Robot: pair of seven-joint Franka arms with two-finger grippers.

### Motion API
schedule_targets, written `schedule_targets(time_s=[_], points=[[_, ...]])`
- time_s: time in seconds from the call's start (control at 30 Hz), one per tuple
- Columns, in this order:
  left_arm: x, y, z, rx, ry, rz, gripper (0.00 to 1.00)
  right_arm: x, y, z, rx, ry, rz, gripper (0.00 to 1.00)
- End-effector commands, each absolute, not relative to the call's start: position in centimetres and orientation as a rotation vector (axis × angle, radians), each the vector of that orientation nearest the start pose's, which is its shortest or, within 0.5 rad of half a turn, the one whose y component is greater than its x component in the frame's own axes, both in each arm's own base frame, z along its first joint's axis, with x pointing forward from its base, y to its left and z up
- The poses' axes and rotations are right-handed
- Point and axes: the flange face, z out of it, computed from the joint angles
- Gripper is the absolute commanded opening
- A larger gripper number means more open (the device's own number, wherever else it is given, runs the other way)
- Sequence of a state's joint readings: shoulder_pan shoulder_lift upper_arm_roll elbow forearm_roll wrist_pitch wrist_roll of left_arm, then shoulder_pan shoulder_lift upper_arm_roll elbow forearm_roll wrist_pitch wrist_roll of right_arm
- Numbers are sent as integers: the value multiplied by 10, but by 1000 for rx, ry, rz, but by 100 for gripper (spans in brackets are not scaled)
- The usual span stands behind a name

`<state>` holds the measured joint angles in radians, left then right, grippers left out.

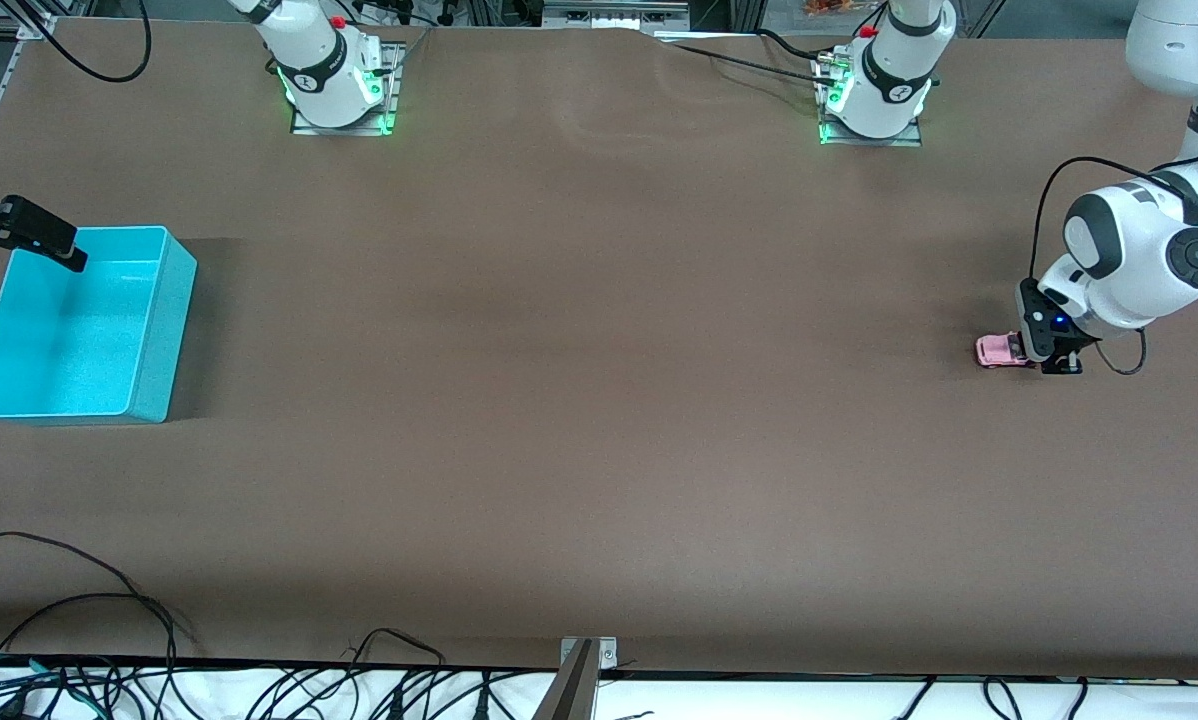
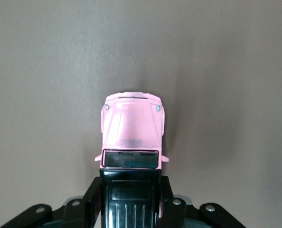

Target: Wind and store pink jeep toy

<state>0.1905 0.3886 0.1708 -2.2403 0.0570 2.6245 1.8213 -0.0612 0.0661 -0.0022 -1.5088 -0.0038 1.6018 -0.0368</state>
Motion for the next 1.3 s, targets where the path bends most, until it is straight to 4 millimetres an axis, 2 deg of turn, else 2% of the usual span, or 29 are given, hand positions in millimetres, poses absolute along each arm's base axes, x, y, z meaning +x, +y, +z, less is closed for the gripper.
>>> schedule_targets(time_s=[0.0,0.13,0.6,0.67,0.7,0.73,0.8,0.83,1.27], points=[[490,215,155,-2221,2234,200,0,578,-39,626,-3128,41,-52,100],[486,226,156,-2234,2213,212,0,578,-39,626,-3128,41,-52,100],[486,227,156,-2253,2194,204,0,578,-39,626,-3128,41,-52,100],[486,227,156,-2259,2186,202,4,578,-42,626,-3128,48,-54,100],[486,227,156,-2263,2184,202,10,578,-42,626,-3128,48,-52,100],[487,228,157,-2265,2179,201,22,578,-42,626,-3128,48,-52,100],[488,228,158,-2284,2154,199,68,578,-42,626,-3128,48,-52,100],[491,229,161,-2284,2141,194,100,578,-43,626,-3128,50,-54,100],[494,231,165,-2292,2126,189,100,578,-42,626,-3128,48,-52,100]])
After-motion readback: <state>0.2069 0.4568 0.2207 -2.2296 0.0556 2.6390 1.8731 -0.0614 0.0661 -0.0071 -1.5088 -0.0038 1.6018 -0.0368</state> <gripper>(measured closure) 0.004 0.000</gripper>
